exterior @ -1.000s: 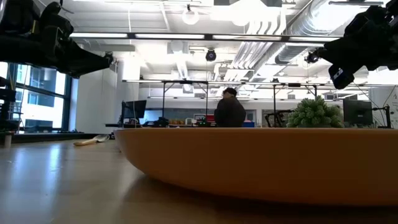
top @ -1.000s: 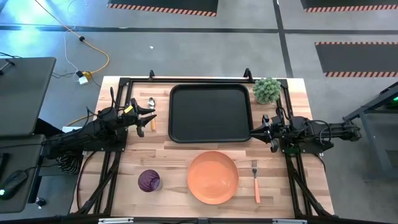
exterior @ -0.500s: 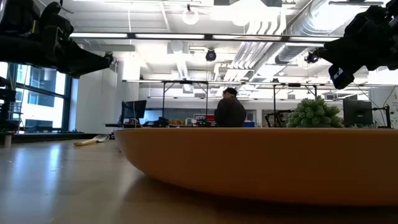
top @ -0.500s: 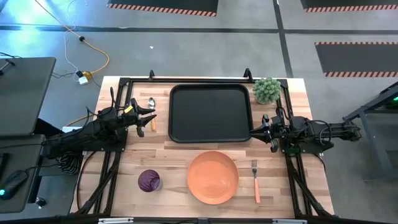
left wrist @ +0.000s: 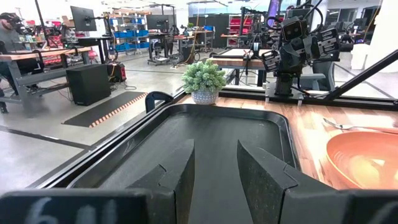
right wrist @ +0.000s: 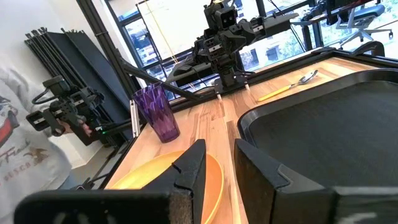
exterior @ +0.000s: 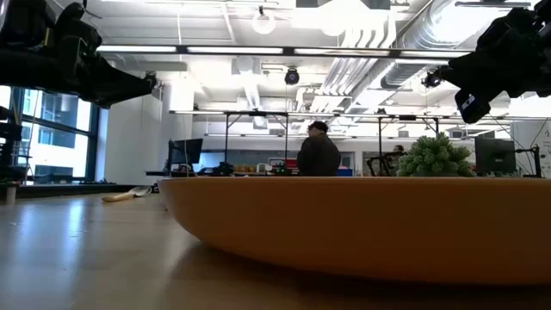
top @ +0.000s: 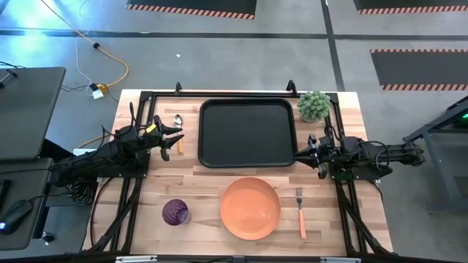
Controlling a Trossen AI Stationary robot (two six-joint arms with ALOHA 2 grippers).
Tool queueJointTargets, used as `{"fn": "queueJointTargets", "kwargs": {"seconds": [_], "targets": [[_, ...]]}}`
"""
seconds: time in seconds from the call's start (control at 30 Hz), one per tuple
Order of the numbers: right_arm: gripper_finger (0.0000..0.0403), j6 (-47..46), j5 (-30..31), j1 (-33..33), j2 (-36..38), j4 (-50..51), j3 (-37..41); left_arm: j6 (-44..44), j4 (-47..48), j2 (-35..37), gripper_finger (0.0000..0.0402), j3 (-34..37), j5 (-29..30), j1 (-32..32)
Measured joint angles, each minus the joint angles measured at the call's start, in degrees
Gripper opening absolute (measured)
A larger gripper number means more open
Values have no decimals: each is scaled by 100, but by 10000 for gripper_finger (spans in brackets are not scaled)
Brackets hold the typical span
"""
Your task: Pick and place plate/cup/fork/spoon on tray
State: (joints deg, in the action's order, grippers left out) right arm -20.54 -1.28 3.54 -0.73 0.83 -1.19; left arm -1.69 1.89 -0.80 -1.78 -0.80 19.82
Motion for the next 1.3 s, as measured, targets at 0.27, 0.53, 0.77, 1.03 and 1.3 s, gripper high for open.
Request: {"fn": "queueJointTargets", "kwargs": {"seconds": [0.27,0.53,0.77,1.03,1.3], "targets": [[76,1,-2,-1,0,1,0,0,0,0,110,0,0,1],[76,1,0,-1,0,-1,0,0,0,0,110,0,1,0],[76,0,-1,0,0,1,0,409,-2,0,110,0,0,1],[76,-29,0,-1,0,-1,0,448,-57,0,110,-1,0,-1],[76,-353,-2,1,0,-1,0,452,-80,0,110,-2,0,1]]}}
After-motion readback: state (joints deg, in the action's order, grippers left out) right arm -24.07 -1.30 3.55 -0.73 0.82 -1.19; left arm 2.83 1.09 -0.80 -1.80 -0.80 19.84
